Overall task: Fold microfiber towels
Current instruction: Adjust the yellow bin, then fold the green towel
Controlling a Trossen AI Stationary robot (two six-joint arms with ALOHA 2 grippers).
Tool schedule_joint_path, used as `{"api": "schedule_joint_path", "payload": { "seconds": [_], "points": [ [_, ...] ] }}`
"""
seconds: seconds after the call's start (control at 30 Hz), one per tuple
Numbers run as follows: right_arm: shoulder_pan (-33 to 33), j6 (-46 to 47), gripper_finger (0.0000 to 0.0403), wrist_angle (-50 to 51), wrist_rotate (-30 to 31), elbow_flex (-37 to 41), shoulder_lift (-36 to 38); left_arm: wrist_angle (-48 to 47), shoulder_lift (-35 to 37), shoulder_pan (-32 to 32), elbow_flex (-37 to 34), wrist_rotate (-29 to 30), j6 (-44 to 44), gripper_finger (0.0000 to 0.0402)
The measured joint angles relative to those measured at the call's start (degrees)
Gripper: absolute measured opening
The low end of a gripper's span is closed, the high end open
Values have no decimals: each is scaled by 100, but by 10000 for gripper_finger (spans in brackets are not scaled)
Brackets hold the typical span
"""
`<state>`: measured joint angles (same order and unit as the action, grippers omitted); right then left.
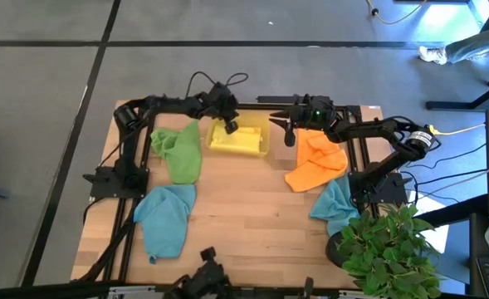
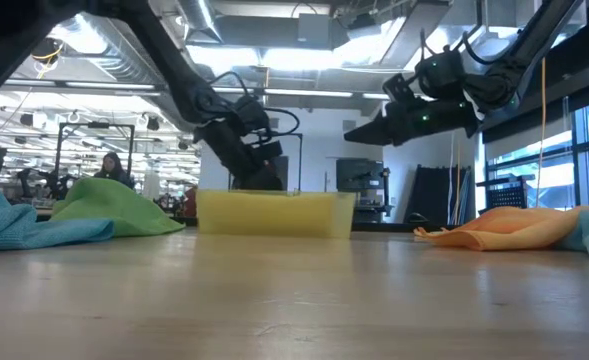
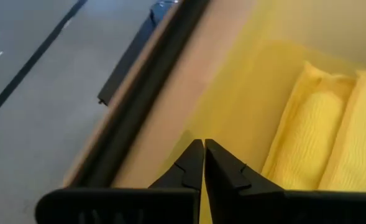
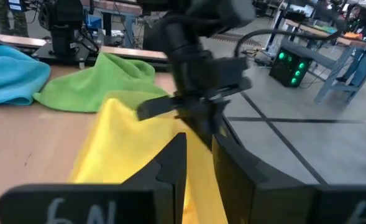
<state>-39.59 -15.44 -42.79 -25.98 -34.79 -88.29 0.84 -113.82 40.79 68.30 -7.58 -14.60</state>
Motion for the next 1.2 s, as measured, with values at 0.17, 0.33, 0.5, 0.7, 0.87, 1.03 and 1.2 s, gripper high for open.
{"api": "schedule_joint_path", "payload": {
  "seconds": [0.17, 0.33, 0.5, 0.7, 0.87, 1.03, 1.2],
  "points": [
    [0, 0, 80, 135, 3, 0, 0, -9, -131, 23, 325, 379, 337, 1],
    [0, 22, 80, 99, 289, 0, 0, -37, -97, 20, 566, 599, 478, 5],
    [2, 173, 80, 52, 345, -2, 111, -358, 457, 20, 847, 39, 370, 1],
    [10, 154, 80, 581, 331, 0, 509, -931, 1786, -193, 547, -1596, 174, 2],
    [109, 155, 80, 726, 201, 197, 719, -337, 2594, -791, -682, -1689, 209, 2],
    [382, 178, 80, 658, 197, 423, 719, 1860, 3321, -1426, -2318, -1393, 752, 2],
    [722, 241, 80, 767, 193, 528, 717, 3733, 3621, -1959, -3597, -1102, 1150, 1]
  ]
}}
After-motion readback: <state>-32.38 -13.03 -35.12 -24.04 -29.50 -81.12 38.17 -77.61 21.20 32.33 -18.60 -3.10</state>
